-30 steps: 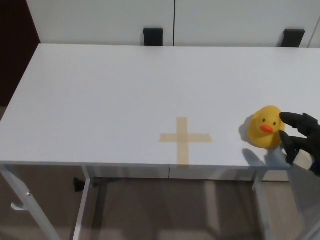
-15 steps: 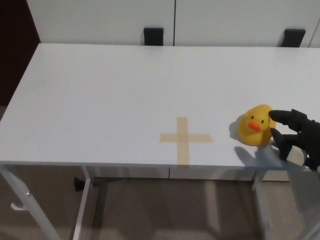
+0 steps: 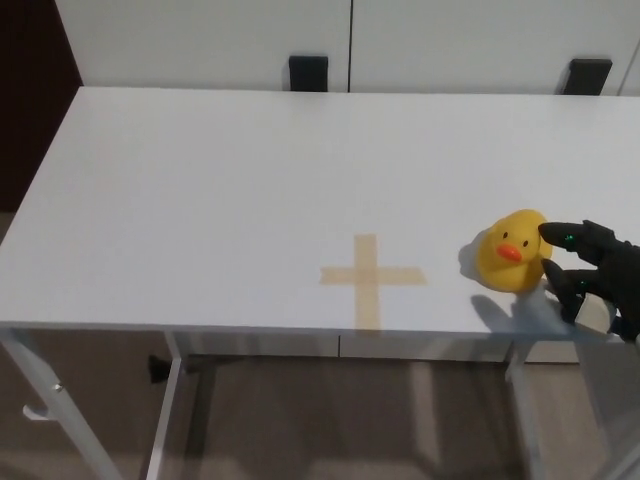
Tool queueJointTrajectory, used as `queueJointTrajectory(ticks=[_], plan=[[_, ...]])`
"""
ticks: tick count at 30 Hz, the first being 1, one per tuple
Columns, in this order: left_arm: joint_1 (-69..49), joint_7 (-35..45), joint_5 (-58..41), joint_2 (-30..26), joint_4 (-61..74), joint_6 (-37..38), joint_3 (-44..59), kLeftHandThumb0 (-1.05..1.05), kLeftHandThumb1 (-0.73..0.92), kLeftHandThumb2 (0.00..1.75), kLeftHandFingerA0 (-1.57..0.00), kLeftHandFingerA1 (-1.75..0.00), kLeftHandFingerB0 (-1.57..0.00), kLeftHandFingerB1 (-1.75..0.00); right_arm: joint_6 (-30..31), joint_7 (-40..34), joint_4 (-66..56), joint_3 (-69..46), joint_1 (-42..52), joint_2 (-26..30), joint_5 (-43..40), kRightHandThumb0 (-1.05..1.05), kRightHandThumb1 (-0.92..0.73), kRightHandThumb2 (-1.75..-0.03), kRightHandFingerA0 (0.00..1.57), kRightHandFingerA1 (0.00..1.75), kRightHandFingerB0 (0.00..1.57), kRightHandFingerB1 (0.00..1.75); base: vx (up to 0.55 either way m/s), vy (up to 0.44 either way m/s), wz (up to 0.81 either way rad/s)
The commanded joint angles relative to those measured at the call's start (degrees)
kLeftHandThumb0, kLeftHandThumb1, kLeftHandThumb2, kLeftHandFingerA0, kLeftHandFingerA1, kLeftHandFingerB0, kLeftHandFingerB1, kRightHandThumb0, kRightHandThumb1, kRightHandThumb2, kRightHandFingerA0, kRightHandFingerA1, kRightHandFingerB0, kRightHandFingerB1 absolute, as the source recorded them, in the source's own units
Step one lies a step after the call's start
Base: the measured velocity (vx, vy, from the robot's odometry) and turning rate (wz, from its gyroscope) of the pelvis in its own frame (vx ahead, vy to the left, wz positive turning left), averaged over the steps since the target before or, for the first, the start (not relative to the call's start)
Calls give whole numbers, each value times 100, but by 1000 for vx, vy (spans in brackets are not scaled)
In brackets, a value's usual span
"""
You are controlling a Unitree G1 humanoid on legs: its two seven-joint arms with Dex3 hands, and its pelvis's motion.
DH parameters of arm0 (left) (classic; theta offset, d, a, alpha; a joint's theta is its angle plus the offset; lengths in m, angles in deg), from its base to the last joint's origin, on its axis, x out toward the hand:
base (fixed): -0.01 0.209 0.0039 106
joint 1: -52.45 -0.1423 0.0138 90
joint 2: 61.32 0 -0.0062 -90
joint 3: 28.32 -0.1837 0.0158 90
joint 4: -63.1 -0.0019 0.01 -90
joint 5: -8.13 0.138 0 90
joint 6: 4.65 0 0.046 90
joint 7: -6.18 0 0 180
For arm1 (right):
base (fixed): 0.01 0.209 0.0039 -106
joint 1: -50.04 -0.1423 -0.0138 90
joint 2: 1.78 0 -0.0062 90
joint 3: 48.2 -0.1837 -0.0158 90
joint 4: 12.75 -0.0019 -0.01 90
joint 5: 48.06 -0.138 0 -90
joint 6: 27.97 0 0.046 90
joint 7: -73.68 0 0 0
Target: The robot uses its right hand to push the yellow duck toy to the center of the white desk.
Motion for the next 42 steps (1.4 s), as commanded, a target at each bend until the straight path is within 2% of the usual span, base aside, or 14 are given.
queueJointTrajectory(ticks=[1, 14, 15, 17, 18, 19, 20, 23, 32, 37, 38, 40, 41, 42], plan=[[20, -18, -43, -12, 5, 82, 7, -15, 63, 81, -89, -92, -89, -96, 77, 140, -23, 150, -71, 37, 168, -73, -89, -67, 41, 53, 34, 39, 0, 0, 0], [6, 11, 15, -24, 0, 105, -84, -17, 62, 83, -89, -91, -91, -97, 269, 449, -184, 550, -200, -65, 313, -73, -87, -66, 35, 56, 32, 40, 0, 0, 0], [10, 9, 20, -26, 1, 101, -98, -23, 63, 73, -88, -90, -91, -97, 290, 471, -166, 596, -229, -63, 344, -73, -87, -66, 35, 56, 32, 40, 0, 0, 0], [15, 10, 25, -30, 4, 98, -117, -23, 63, 73, -88, -90, -91, -97, 314, 493, -145, 650, -260, -58, 381, -73, -87, -66, 35, 56, 32, 40, 0, 0, 0], [12, 5, 20, -27, 14, 103, -119, -19, 64, 79, -88, -93, -86, -95, 328, 502, -137, 681, -260, -64, 399, -78, -72, -79, 35, 58, 29, 44, 0, 0, 0], [8, 3, 13, -25, 22, 109, -118, -19, 64, 79, -88, -93, -86, -95, 341, 509, -134, 700, -260, -70, 409, -78, -72, -79, 35, 58, 29, 44, 0, 0, 0], [2, 3, -2, -20, 36, 118, -114, -18, 63, 82, -90, -94, -90, -97, 367, 567, -152, 760, -249, -73, 436, -73, -86, -66, 32, 57, 31, 41, 0, 0, 0], [-6, 27, -7, -30, 43, 119, -120, -19, 65, 79, -85, -91, -86, -95, 389, 654, -179, 862, -225, -80, 483, -75, -85, -65, 34, 58, 33, 41, 0, 0, 0], [-39, 4, 11, -31, 12, 112, -165, -20, 65, 77, -86, -90, -87, -95, 435, 795, -392, 1287, -120, -134, 709, -75, -85, -65, 37, 59, 34, 42, 0, 0, 0], [-45, -39, 71, -23, 16, 108, -236, -15, 62, 87, -89, -94, -88, -96, 423, 848, -467, 1412, -164, -221, 740, -78, -86, -65, 38, 61, 35, 43, 0, 0, 0], [-40, -37, 50, -21, 19, 92, -224, -18, 63, 79, -89, -95, -88, -96, 427, 843, -503, 1480, -209, -268, 792, -80, -87, -66, 39, 63, 36, 45, 0, 0, 0], [-35, -24, 15, -17, 18, 79, -206, -18, 63, 79, -89, -95, -88, -96, 442, 825, -545, 1564, -263, -324, 860, -80, -87, -66, 39, 63, 36, 45, 0, 0, 0], [-24, -35, 21, -17, 2, 66, -210, -22, 66, 70, -90, -94, -88, -95, 475, 847, -557, 1578, -290, -357, 853, -80, -86, -66, 39, 62, 36, 44, 0, 0, 0], [-16, -43, 25, -17, -10, 57, -214, -22, 66, 70, -90, -94, -88, -95, 503, 862, -569, 1590, -309, -381, 847, -80, -86, -66, 39, 62, 36, 44, 0, 0, 0]])
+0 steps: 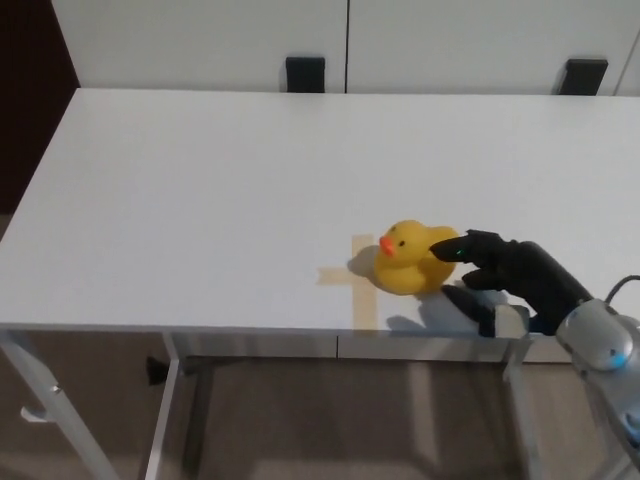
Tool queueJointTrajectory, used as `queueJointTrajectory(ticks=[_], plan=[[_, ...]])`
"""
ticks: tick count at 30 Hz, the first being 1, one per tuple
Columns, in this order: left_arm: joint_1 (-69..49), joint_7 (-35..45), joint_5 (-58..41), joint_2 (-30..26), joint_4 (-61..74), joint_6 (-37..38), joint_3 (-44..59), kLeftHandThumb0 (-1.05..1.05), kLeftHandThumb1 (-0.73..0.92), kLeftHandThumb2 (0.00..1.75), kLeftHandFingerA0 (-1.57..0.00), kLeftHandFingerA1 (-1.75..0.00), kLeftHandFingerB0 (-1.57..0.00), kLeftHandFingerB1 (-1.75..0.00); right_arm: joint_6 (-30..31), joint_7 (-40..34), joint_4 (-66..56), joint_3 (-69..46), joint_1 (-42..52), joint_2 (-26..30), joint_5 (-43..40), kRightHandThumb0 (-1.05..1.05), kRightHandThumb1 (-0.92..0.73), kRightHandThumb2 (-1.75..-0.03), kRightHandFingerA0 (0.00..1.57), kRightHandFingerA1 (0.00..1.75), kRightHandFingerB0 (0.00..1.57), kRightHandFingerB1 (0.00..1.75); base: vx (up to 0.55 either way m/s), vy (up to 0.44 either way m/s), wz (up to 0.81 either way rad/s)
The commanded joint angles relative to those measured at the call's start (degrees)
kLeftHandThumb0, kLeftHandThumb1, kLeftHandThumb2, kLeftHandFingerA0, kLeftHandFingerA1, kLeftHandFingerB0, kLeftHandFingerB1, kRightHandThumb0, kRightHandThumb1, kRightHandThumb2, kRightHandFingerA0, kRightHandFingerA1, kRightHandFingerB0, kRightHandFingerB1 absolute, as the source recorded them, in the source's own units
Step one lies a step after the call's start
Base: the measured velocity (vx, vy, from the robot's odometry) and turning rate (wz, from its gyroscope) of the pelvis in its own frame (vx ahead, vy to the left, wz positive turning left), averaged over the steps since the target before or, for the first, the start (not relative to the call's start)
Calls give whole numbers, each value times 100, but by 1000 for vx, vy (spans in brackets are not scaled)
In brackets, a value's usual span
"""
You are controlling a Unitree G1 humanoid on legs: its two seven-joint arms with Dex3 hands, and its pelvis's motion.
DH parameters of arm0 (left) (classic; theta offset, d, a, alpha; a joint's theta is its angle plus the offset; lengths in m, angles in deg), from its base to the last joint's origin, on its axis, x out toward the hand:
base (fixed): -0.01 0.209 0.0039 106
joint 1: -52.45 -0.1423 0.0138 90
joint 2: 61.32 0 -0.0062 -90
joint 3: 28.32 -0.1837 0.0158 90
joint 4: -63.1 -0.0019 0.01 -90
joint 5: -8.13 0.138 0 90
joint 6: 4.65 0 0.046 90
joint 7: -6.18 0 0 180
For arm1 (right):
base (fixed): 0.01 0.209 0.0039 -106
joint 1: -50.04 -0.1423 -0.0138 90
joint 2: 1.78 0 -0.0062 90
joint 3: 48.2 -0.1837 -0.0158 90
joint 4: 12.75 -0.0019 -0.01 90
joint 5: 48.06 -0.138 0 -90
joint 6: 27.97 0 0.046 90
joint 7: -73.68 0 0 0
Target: The robot uses its right hand to push the yellow duck toy to the center of the white desk.
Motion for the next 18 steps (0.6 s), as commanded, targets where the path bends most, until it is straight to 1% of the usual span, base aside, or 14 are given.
queueJointTrajectory(ticks=[1, 3, 4, 9, 10, 13, 14, 15, 16, 18], plan=[[7, -56, 20, -18, -30, 61, -17, -20, 63, 79, -88, -91, -88, -95, 341, 280, -48, 277, -81, -262, 214, -80, -86, -66, 37, 62, 35, 44, 0, 0, 0], [8, -58, 42, -19, -36, 70, -38, -20, 63, 79, -88, -91, -88, -95, 386, 301, -51, 301, -141, -335, 221, -80, -86, -66, 37, 62, 35, 44, 0, 0, 0], [12, -42, 47, -18, -39, 81, -48, -20, 62, 77, -86, -90, -85, -93, 363, 300, -19, 321, -179, -360, 244, -82, -87, -66, 38, 63, 37, 45, 0, 0, 0], [11, -25, 19, -9, -25, 74, -43, -20, 64, 76, -87, -93, -87, -97, 351, 301, 10, 368, -233, -435, 289, -83, -87, -66, 37, 65, 36, 47, 0, 0, 0], [9, -37, 12, -5, -23, 72, -40, -20, 64, 75, -89, -94, -87, -97, 307, 300, 20, 377, -230, -460, 288, -87, -71, -84, 36, 67, 32, 53, 0, 0, 0], [7, -53, 11, -1, -26, 76, -40, -20, 64, 75, -89, -94, -87, -97, 236, 301, 41, 381, -222, -485, 290, -87, -71, -84, 36, 67, 32, 53, 0, 0, 0], [0, -40, 17, -5, -23, 87, -47, -17, 61, 80, -86, -92, -85, -95, 251, 306, 38, 380, -217, -473, 300, -81, -87, -66, 37, 68, 36, 49, 0, 0, 0], [-6, -31, 22, -8, -21, 95, -52, -17, 61, 80, -86, -92, -85, -95, 262, 309, 37, 378, -213, -464, 309, -81, -87, -66, 37, 68, 36, 49, 0, 0, 0], [0, -22, 16, -8, -25, 85, -48, -22, 64, 70, -87, -93, -87, -95, 254, 307, 50, 367, -217, -447, 315, -81, -87, -66, 38, 68, 36, 49, 0, 0, 0], [11, -17, 7, -7, -30, 68, -41, -22, 64, 70, -87, -93, -87, -95, 238, 304, 67, 351, -223, -432, 323, -81, -87, -66, 38, 68, 36, 49, 0, 0, 0]])
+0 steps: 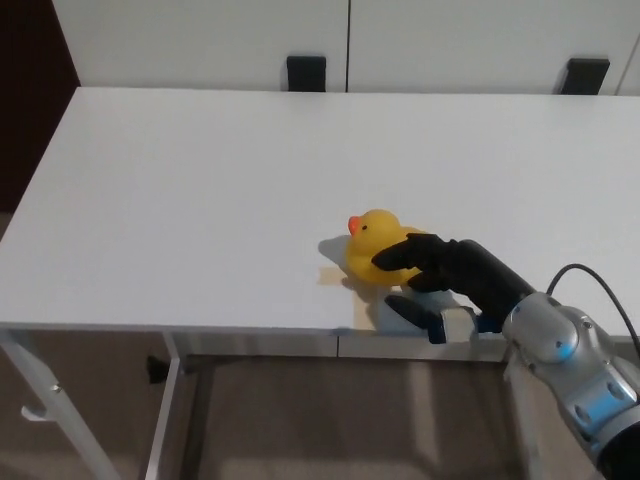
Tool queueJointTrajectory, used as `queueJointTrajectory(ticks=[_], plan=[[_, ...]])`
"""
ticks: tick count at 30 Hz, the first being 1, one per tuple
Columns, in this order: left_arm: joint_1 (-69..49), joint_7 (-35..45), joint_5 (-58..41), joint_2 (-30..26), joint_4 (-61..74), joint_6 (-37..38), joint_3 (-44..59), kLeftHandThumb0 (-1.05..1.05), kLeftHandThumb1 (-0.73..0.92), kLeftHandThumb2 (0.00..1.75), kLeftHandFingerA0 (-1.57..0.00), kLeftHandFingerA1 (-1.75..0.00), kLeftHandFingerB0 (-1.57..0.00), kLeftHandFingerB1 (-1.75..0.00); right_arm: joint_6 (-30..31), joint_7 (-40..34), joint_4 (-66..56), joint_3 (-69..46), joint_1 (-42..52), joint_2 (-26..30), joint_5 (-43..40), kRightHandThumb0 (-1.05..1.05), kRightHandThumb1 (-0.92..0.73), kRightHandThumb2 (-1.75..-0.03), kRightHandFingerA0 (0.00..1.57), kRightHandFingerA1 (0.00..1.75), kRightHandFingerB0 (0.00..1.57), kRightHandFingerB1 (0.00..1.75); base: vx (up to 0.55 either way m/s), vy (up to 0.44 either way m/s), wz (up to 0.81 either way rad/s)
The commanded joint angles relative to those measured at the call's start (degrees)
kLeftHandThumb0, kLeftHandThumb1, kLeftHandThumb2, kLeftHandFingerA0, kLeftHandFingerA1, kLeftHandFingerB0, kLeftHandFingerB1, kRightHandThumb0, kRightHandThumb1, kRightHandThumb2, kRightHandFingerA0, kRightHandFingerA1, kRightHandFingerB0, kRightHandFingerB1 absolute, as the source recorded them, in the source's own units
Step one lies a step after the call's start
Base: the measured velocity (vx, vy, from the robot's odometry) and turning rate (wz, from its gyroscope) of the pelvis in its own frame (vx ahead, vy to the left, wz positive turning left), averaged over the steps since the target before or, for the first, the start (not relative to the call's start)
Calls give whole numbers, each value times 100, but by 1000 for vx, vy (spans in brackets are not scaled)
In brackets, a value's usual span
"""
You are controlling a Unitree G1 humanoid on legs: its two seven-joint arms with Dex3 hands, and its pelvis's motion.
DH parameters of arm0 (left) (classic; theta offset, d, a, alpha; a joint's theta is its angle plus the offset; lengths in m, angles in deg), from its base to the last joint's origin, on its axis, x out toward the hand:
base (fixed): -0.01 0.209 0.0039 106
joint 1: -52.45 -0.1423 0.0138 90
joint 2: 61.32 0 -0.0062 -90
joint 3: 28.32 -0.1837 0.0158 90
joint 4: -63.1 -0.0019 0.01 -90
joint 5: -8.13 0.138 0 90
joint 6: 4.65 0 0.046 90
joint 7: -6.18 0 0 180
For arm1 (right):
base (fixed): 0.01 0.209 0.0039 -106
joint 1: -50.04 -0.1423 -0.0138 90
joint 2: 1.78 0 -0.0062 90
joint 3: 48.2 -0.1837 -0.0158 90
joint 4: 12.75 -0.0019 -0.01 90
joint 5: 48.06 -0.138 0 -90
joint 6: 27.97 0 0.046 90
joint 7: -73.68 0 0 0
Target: The robot uses its right hand to push the yellow duck toy to the center of the white desk.
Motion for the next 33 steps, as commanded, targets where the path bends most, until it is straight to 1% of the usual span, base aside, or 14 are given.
queueJointTrajectory(ticks=[1, 12, 13, 14, 15, 17, 18, 24, 25, 26, 27, 28, 32, 33], plan=[[-12, -17, -3, -4, -14, 72, 4, -19, 63, 75, -87, -93, -87, -96, 99, 150, 133, 7, 31, 57, 99, -82, -87, -66, 37, 67, 35, 47, 0, 0, 0], [-63, -57, -23, 17, 21, 75, 22, -18, 63, 80, -88, -92, -88, -97, 166, -22, -57, -72, 94, 280, 276, -78, -85, -66, 44, 69, 39, 47, 0, 0, 0], [-55, -60, -15, 14, 6, 58, 17, -22, 65, 73, -86, -92, -84, -94, 303, -108, -272, -83, 191, 402, 404, -79, -88, -67, 83, 74, 55, 48, 0, 0, 0], [-49, -63, -8, 11, -4, 45, 13, -22, 65, 73, -86, -92, -84, -94, 407, -173, -433, -91, 264, 493, 501, -79, -88, -67, 83, 74, 55, 48, 0, 0, 0], [-41, -65, -5, 13, -13, 35, 11, -22, 65, 73, -86, -92, -84, -95, 487, -221, -578, -106, 340, 585, 580, -78, -88, -66, 91, 76, 58, 49, 0, 0, 0], [-34, -66, -3, 15, -19, 29, 10, -22, 65, 73, -86, -92, -84, -95, 559, -246, -710, -119, 410, 658, 634, -78, -88, -66, 91, 76, 58, 49, 0, 0, 0], [-41, -38, -16, 4, 11, 34, 18, -19, 61, 80, -86, -92, -86, -97, 624, -199, -1174, -182, 735, 819, 662, -81, -87, -66, 108, 86, 73, 50, 0, 0, 0], [-47, -4, -33, -33, 21, 47, 39, -19, 62, 78, -88, -93, -88, -96, 913, -10, -2403, -285, 1521, 1162, 739, -83, -87, -67, 108, 87, 72, 49, 0, 0, 1], [-60, -9, -31, -41, 13, 68, 42, -16, 60, 82, -87, -90, -87, -95, 816, 172, -2985, -433, 1859, 1397, 642, -78, -66, -113, 111, 98, 69, 64, 0, 0, 0], [-77, -15, -28, -51, 4, 93, 45, -16, 60, 82, -87, -90, -87, -95, 714, 401, -3731, -616, 2287, 1694, 522, -78, -66, -113, 111, 98, 69, 64, 0, 0, 0], [-77, -15, -28, -51, 4, 93, 45, -16, 60, 82, -87, -90, -87, -95, 714, 401, -3731, -616, 2287, 1694, 522, -78, -66, -113, 111, 98, 69, 64, 0, 0, 0], [-91, -71, -8, -55, 24, 93, 32, -15, 59, 86, -88, -92, -88, -95, 548, 570, -4451, -1025, 2660, 1954, 238, -78, -66, -112, 111, 98, 71, 64, 0, 0, 0], [-96, -95, 0, -55, 35, 91, 26, -15, 59, 86, -88, -92, -88, -95, 551, 650, -4793, -1199, 2828, 2048, 127, -78, -66, -112, 111, 98, 71, 64, 0, 0, 0], [-78, -87, -10, -73, 19, 55, 38, -17, 63, 77, -84, -90, -83, -94, 560, 935, -5335, -1812, 3036, 2207, -447, -84, -82, -65, 101, 89, 76, 53, 0, 0, 0]])
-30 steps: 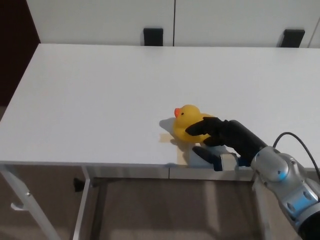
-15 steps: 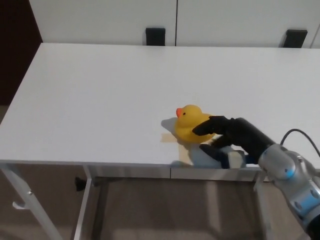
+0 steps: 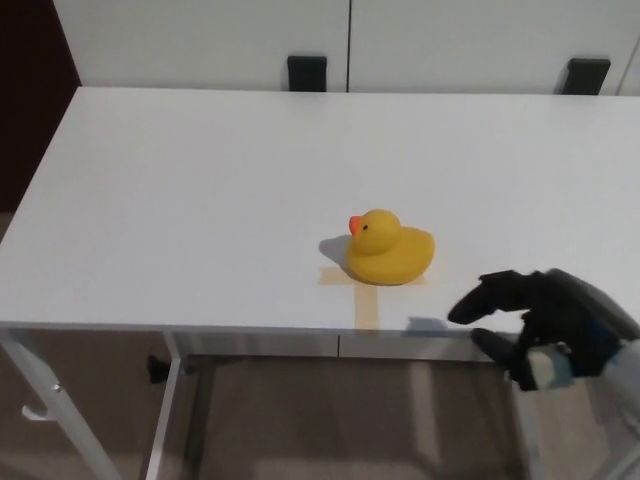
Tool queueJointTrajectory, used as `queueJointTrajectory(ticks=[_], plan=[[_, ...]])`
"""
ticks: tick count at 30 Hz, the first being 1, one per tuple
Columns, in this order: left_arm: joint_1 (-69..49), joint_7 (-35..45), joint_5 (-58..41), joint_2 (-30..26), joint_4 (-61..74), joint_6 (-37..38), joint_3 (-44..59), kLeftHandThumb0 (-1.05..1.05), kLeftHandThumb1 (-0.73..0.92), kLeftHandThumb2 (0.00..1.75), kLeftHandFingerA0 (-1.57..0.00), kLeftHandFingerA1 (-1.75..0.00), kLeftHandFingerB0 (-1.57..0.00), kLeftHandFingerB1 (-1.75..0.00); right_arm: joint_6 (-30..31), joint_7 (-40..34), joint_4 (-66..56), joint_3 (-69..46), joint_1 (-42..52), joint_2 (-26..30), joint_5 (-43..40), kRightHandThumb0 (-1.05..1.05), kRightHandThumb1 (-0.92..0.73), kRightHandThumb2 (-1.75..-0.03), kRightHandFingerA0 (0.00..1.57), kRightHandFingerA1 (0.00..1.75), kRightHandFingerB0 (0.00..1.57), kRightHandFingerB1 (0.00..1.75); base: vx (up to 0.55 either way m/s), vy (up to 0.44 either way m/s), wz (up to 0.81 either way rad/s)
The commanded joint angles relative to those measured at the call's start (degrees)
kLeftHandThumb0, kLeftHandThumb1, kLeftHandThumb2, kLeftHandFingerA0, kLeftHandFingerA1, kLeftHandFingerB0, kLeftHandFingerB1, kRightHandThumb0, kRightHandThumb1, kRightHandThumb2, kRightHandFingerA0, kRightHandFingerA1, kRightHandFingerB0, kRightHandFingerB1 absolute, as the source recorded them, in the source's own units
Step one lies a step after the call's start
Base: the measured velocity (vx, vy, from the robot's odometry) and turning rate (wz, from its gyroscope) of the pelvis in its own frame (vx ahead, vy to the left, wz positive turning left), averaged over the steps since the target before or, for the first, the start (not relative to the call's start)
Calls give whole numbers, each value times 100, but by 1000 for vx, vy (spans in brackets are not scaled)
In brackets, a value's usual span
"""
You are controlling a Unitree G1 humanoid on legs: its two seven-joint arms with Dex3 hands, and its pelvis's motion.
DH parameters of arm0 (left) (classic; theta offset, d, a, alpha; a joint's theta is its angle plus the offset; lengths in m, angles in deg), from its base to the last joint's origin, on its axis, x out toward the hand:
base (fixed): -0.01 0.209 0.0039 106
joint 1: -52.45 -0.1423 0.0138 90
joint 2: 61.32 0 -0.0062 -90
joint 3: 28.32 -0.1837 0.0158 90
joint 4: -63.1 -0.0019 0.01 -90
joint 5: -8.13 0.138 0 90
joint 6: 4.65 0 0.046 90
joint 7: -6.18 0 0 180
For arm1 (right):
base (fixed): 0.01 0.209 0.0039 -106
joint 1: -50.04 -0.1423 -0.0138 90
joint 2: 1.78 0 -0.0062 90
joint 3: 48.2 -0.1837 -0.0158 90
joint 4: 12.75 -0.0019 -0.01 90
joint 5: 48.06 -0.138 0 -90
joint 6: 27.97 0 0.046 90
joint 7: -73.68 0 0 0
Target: The robot uses its right hand to push the yellow duck toy to the center of the white desk.
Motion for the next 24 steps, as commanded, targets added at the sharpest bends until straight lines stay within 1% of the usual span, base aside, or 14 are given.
queueJointTrajectory(ticks=[1, 3, 4, 6, 8, 9, 11, 15, 16, 18, 20, 21, 22, 24], plan=[[-59, -85, -9, -105, 3, 56, 32, -17, 63, 77, -84, -90, -83, -94, -6, 901, -2209, -1326, 1099, 860, -963, -84, -82, -65, 101, 89, 76, 53, 0, 0, 0], [-40, -66, -28, -133, -22, 14, 54, -17, 62, 78, -83, -89, -82, -94, 104, 1432, -3088, -2506, 1407, 1171, -1987, -74, -84, -65, 97, 81, 71, 50, 0, 0, 0], [-39, -58, -35, -142, -30, 8, 62, -17, 62, 78, -83, -89, -82, -94, 188, 1636, -3383, -2977, 1502, 1298, -2367, -74, -84, -65, 97, 81, 71, 50, 0, 0, 0], [-47, -95, -11, -145, -31, 0, 43, -15, 62, 80, -85, -90, -81, -93, 94, 1820, -3518, -3798, 1586, 1453, -2862, -71, -84, -65, 99, 81, 71, 53, 0, 0, 0], [-49, -107, -3, -145, -30, -2, 36, -15, 62, 80, -85, -90, -81, -93, 62, 1844, -3531, -3957, 1609, 1476, -2950, -71, -84, -65, 99, 81, 71, 53, 0, 0, 0], [-48, -117, -6, -150, -27, -7, 41, -18, 62, 78, -84, -90, -84, -95, 73, 1916, -3337, -4587, 1723, 1564, -3097, -68, -83, -65, 101, 74, 69, 51, 0, 0, 0], [-30, -121, -9, -168, -38, -30, 48, -17, 64, 76, -83, -88, -82, -93, 192, 2037, -3076, -5447, 1917, 1667, -3295, -67, -82, -65, 101, 74, 70, 51, 0, 0, 0], [-4, -123, -2, -187, -60, -58, 44, -17, 64, 76, -83, -88, -82, -93, 318, 2129, -2993, -5852, 2046, 1706, -3444, -67, -82, -65, 101, 74, 70, 51, 0, 0, 0], [-4, -129, -24, -166, -50, -43, 64, -22, 63, 74, -86, -92, -81, -94, 128, 1975, -2294, -6493, 2447, 1610, -3395, -77, -79, -65, 109, 77, 79, 45, 0, 0, 0], [-4, -129, -24, -166, -50, -43, 64, -22, 63, 74, -86, -92, -81, -94, 128, 1975, -2294, -6493, 2447, 1610, -3395, -77, -79, -65, 109, 77, 79, 45, 0, 0, 0], [-5, -136, -56, -141, -39, -23, 93, -22, 63, 74, -86, -92, -81, -94, -97, 1808, -1426, -7301, 2943, 1495, -3344, -77, -79, -65, 109, 77, 79, 45, 0, 0, 0], [-5, -137, -63, -136, -37, -19, 99, -22, 63, 74, -86, -92, -81, -94, -140, 1786, -1252, -7470, 3044, 1473, -3340, -77, -79, -65, 109, 77, 79, 45, 0, 0, 0], [12, -164, -77, -131, -45, -37, 116, -24, 66, 69, -87, -95, -83, -97, -226, 1517, -814, -7605, 3231, 1362, -3231, -71, -80, -64, 106, 70, 75, 47, 0, 0, 0], [34, -197, -94, -125, -55, -58, 137, -24, 66, 69, -87, -95, -83, -97, -340, 1190, -259, -7781, 3462, 1222, -3091, -71, -80, -64, 106, 70, 75, 47, 0, 0, 0]])
